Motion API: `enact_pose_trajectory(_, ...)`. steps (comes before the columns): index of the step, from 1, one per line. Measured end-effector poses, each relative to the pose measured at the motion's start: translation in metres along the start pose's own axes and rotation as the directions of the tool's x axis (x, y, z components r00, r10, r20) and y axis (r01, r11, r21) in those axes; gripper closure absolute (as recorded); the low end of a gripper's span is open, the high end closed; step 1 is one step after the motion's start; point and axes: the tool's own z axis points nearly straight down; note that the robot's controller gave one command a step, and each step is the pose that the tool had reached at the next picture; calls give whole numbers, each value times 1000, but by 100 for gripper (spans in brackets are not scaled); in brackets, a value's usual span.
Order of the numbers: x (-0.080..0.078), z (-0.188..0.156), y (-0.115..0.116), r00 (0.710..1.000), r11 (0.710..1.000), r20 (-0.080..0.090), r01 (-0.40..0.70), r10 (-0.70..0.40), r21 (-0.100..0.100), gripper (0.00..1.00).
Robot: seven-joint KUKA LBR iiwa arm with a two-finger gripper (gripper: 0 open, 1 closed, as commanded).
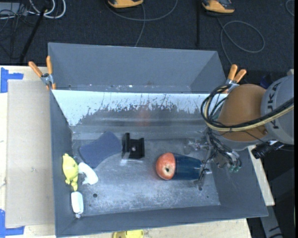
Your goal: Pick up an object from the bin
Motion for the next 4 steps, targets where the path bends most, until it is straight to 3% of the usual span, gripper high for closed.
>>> enact_pose_trajectory(1,-4,18,15,1000,1000,-3,6,-6,-3,0)
enact_pose_trajectory(2,4,-12,43,955,955,-3,296,-296,-5,100)
enact_pose_trajectory(3,4,-12,44,955,955,-3,297,-297,-5,100)
enact_pose_trajectory(4,-21,-123,54,960,960,-3,281,-281,-5,100)
